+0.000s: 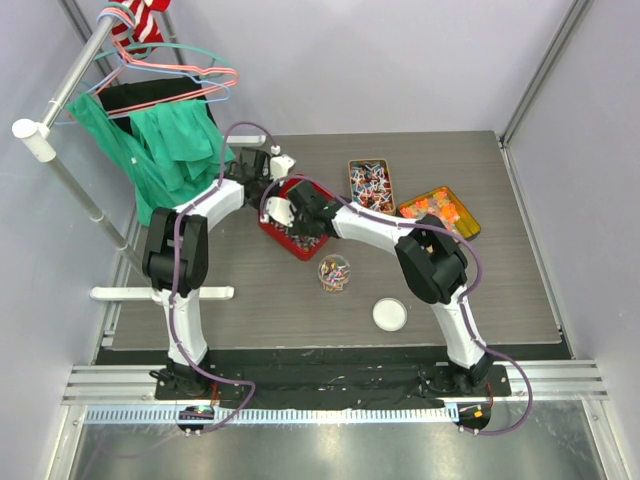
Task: Pack the candies
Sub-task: Scoop the fake candies from the storage box.
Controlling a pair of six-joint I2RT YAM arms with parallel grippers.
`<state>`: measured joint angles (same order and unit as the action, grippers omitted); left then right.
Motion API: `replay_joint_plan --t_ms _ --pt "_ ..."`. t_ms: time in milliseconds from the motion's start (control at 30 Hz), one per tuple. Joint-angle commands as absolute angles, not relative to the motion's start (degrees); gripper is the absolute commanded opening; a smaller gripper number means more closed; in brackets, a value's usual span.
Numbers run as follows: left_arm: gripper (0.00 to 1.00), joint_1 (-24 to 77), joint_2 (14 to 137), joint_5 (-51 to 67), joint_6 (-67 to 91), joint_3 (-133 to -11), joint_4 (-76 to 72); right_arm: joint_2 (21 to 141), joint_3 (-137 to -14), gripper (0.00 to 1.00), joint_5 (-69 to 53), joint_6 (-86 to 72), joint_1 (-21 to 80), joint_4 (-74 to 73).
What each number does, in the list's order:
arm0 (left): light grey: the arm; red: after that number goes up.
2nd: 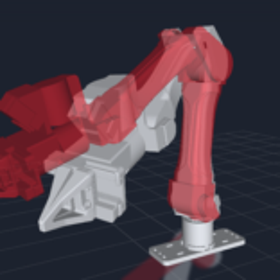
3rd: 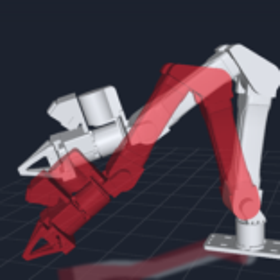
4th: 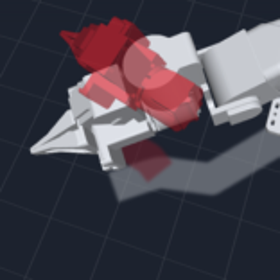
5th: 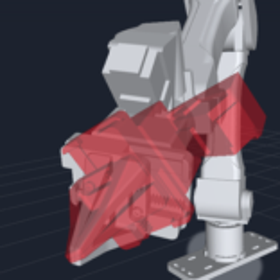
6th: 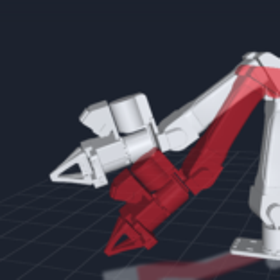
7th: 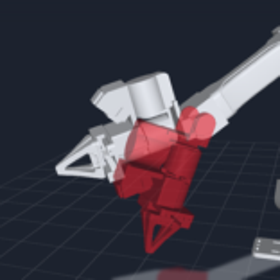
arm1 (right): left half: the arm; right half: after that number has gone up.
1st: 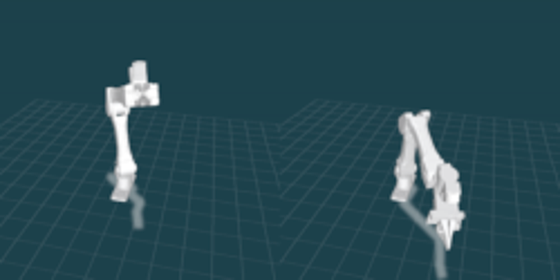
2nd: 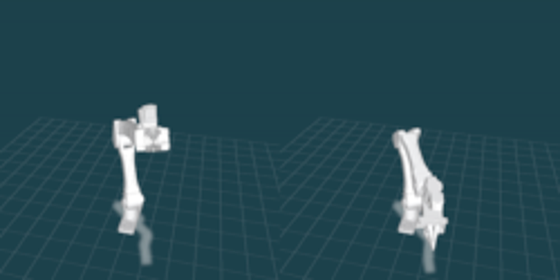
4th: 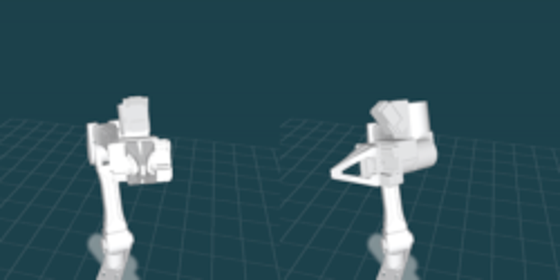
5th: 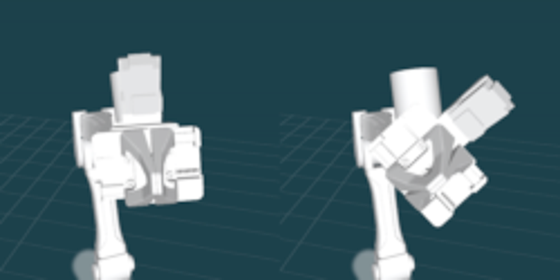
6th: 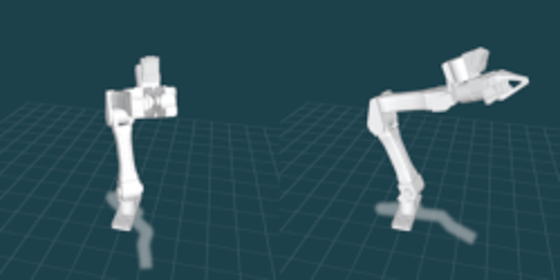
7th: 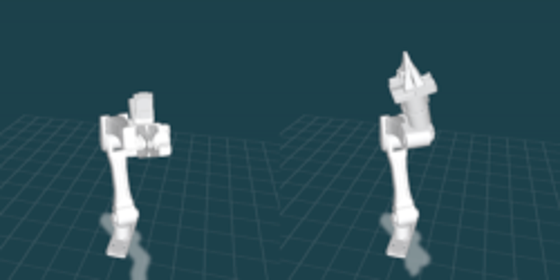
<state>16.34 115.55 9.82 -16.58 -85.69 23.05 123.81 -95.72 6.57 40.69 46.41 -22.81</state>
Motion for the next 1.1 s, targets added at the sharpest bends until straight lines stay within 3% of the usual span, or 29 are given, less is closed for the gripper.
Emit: replay_joint_plan --t_ms 0,100,300,467,1067 --pt "0.0 18.99 110.39 18.81 -10.11 -87.28 19.25 123.76 -96.7 0.01 7.47 40.23 48.86 -11.22" --pt "0.0 18.98 110.21 17.32 -10.37 -86.75 18.81 121.91 -86.94 0.01 14.14 52.37 50.71 -1.17" --pt "0.0 18.46 110.74 15.03 -10.37 -85.78 18.11 122.25 -97.98 0.01 -7.8 40.9 46.59 -23.35" --pt "0.0 18.02 110.83 13.19 -9.93 -84.99 17.75 123.05 -102.48 0.01 -16.16 34.55 44.12 -25.22" --pt "0.0 16.26 111.0 10.28 -10.28 -81.21 15.38 119.27 -102.57 0.01 -21.09 29.79 34.72 -24.08"
